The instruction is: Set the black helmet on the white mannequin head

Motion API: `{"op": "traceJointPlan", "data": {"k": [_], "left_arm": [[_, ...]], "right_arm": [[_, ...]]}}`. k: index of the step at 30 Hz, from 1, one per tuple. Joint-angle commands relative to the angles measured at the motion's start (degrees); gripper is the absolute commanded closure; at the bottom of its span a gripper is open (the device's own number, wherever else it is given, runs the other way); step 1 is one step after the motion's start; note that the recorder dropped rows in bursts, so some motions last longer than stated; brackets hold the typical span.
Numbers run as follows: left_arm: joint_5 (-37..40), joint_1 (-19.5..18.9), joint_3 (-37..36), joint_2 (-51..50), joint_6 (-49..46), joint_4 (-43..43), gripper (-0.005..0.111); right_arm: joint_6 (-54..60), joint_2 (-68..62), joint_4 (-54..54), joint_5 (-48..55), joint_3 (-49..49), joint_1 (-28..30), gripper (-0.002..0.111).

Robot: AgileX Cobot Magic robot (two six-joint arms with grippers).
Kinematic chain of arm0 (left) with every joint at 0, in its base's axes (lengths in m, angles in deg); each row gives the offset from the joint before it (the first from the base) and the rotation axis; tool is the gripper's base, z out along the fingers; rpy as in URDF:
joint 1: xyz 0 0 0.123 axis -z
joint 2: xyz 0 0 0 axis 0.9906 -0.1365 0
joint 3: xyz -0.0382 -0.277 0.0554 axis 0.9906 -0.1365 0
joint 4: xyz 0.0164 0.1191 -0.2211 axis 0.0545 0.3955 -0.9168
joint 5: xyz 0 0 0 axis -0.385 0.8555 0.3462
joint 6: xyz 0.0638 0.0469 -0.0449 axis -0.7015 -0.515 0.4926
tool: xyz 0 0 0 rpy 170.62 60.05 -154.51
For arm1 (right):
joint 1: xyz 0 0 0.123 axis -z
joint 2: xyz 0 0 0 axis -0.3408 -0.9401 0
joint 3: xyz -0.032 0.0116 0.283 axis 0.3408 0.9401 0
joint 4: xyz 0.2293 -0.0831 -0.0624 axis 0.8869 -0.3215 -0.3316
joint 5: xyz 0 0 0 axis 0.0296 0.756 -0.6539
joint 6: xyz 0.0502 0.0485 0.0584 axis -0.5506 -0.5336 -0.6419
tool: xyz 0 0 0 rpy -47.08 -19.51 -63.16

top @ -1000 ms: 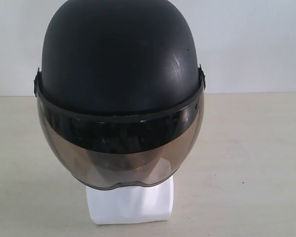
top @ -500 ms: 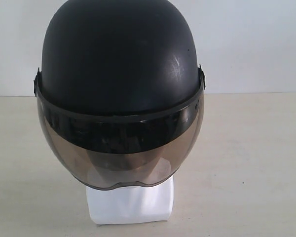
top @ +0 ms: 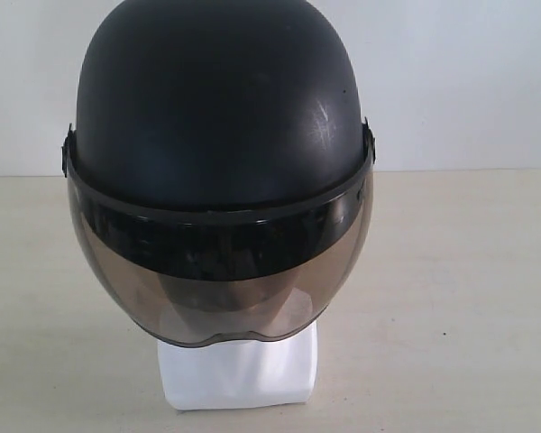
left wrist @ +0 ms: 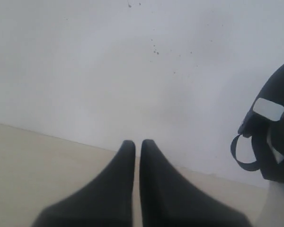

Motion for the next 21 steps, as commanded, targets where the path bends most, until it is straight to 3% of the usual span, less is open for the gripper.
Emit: {"op": "traceJointPlan", "data": {"k": [1,9,21], "left_arm": [[3.18,-1.46,-0.33,1.14,-2.25,1.80,0.102],[19.71,-1.59,-0.33,1.14,-3.75,1.80,0.102],[20.14,-1.59,-0.33,1.14,-3.75,1.20,0.102]], "right_arm": [[-0.01,0.20,-0.12,-0.44,-0.15,-0.08,0.108],[-0.01,0.20,-0.12,-0.56,-0.15,-0.08,0.108],[-0.01,0.20,-0.12,-0.68,-0.15,-0.08,0.108]]}}
